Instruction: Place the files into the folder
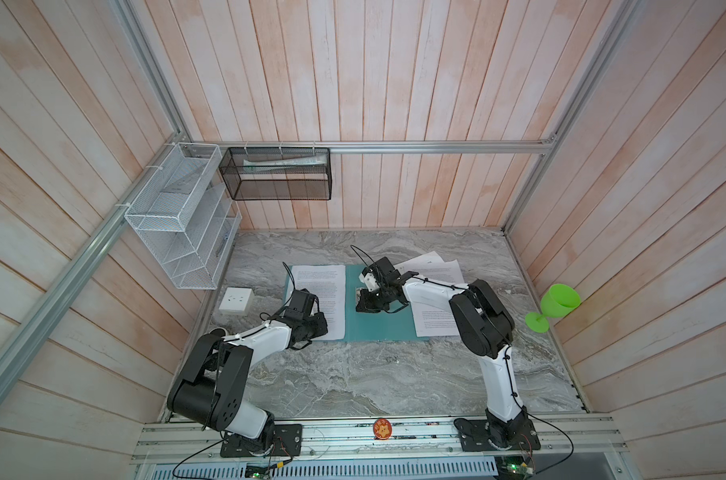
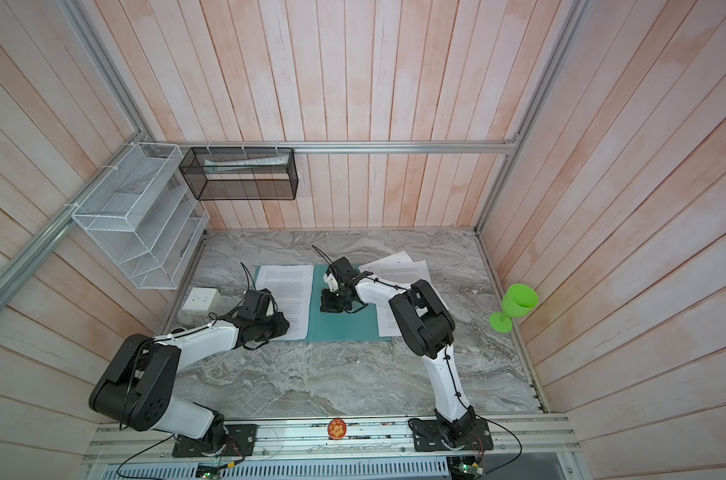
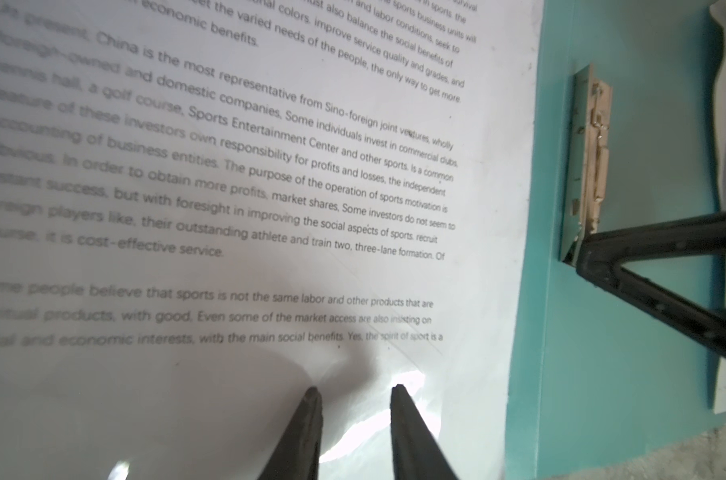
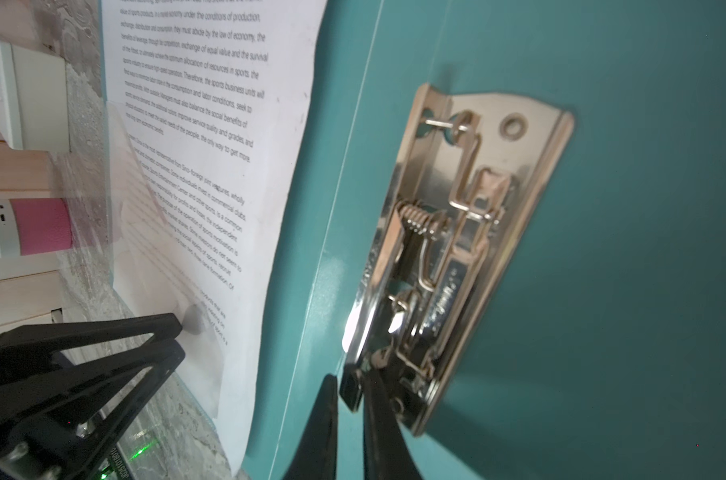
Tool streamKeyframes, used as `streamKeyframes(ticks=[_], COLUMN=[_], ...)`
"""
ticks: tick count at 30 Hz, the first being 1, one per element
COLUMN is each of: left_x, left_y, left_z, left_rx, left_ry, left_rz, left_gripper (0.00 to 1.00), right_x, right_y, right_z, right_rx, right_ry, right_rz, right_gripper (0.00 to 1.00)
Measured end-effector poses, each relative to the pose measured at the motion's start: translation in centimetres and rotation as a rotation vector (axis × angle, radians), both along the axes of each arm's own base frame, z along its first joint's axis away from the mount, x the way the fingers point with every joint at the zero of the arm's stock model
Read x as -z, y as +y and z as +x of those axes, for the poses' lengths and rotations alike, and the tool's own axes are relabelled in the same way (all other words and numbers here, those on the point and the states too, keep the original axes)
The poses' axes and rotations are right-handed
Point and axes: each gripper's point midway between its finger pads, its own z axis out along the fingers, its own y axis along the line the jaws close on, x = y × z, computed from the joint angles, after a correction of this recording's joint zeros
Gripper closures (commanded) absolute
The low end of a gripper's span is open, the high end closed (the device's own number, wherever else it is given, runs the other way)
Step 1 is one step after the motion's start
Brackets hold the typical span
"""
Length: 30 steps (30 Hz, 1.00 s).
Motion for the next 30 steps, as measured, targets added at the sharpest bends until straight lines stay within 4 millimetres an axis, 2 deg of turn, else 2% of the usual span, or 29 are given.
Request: streamKeyframes(ticks=[6, 8, 16, 24, 30], left_x=[0.0, 0.0, 0.1, 0.2, 0.2], left_y=[0.0, 0.0, -0.1, -0.9, -1.2], left_z=[0.0, 0.0, 0.4, 1.8, 2.3], left_rx=[0.000, 0.000, -0.003, -0.003, -0.002], left_ry=[0.000, 0.000, 0.005, 0.010, 0.011], left_rz=[0.000, 0.000, 0.000, -0.017, -0.026], left_gripper=[0.70, 0.70, 0.74, 0.76, 0.76], right_x=[0.1, 0.1, 0.2, 0.3, 0.5], right_y=[0.1, 0.2, -0.1, -1.2, -1.6], right_z=[0.2, 0.2, 0.3, 1.9, 2.3], right_rx=[0.011, 0.012, 0.024, 0.035, 0.009], right_ry=[0.028, 0.029, 0.037, -0.047, -0.093], right_rz=[0.034, 0.043, 0.030, -0.154, -0.238], right_gripper=[0.93, 1.00, 1.00, 1.00, 1.00])
